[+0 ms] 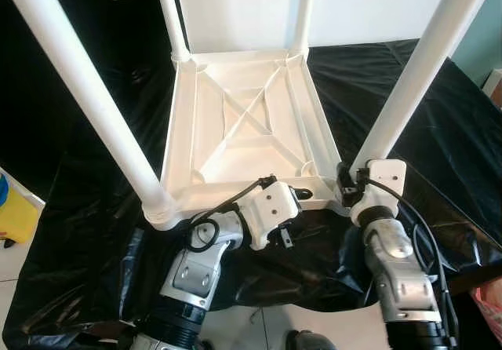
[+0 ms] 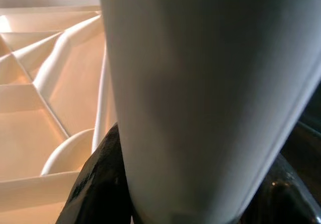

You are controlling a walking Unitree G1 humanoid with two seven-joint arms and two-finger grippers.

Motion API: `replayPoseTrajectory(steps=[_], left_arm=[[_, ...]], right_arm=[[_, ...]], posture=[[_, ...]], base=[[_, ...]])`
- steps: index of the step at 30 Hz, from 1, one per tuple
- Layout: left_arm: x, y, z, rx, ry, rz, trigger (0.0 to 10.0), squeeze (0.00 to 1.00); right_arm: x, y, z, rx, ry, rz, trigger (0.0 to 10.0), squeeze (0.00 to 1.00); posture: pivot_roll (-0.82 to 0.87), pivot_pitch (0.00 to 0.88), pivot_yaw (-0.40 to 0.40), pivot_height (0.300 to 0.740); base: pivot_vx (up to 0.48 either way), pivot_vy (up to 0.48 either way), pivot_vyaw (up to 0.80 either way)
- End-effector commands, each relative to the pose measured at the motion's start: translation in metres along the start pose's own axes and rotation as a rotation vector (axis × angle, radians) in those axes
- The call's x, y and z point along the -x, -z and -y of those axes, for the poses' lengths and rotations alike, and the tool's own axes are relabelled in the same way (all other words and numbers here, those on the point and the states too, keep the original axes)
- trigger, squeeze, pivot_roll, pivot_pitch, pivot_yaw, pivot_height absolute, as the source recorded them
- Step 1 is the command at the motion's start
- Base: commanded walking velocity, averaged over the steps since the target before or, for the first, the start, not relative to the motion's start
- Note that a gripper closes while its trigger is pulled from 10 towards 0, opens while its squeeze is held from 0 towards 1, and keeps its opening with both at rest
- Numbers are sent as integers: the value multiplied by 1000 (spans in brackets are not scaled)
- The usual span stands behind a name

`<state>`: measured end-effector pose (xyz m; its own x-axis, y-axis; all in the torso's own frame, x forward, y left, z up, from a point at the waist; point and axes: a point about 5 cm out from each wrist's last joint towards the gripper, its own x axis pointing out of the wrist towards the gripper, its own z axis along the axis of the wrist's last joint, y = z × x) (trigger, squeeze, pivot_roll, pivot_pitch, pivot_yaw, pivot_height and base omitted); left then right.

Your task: Building children table

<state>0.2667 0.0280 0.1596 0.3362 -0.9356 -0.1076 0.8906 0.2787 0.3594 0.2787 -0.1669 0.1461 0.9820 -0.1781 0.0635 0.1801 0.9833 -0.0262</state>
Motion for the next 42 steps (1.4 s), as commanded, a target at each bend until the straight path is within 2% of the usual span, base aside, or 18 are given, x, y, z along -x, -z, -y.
replayPoseTrajectory(steps=[1,4,6,8,14,18,19,25,28,37,38,42], left_arm=[[3,5,-13,3,-246,-18,10000,0],[3,5,-13,3,-248,-19,10000,0],[6,6,-16,-6,-253,-28,10000,0],[7,7,-18,-8,-257,-31,10000,0],[12,7,-26,-28,-263,-37,10000,0],[13,8,-26,-33,-261,-39,10000,0],[14,8,-25,-33,-257,-38,10000,0],[15,6,-22,-25,-237,-26,10000,0],[13,4,-22,-22,-232,-16,10000,0],[14,4,-20,-27,-221,-15,10000,0],[14,4,-19,-27,-218,-16,10000,0],[13,3,-17,-53,-196,-1,10000,0]], right_arm=[[6,22,2,33,73,-108,10000,0],[8,22,-1,30,90,-113,10000,0],[9,21,-13,11,73,-106,10000,0],[9,19,-16,6,67,-99,10000,0],[9,19,-14,47,96,-95,10000,0],[9,18,-15,49,95,-91,10000,0],[8,17,-13,65,87,-78,10000,1000],[4,13,-3,90,37,-23,10000,1000],[1,12,7,86,-49,15,10000,1000],[-2,11,10,64,-153,25,10000,1000],[-4,9,10,61,-220,33,10000,0],[-10,8,9,38,-494,39,10000,0]], posture=[[-170,113,39,740],[-169,113,40,740],[-171,116,39,740],[-172,117,39,740],[-168,112,45,740],[-168,112,45,740],[-170,99,53,740],[-165,87,55,740],[-161,88,53,740],[-160,92,51,740],[-156,96,50,740],[-157,79,54,740]], base=[[0,0,0],[0,0,0],[0,0,0],[0,0,0],[0,0,0],[0,0,0],[0,0,0],[0,0,0],[0,0,0],[0,0,0],[0,0,0],[0,0,0]])
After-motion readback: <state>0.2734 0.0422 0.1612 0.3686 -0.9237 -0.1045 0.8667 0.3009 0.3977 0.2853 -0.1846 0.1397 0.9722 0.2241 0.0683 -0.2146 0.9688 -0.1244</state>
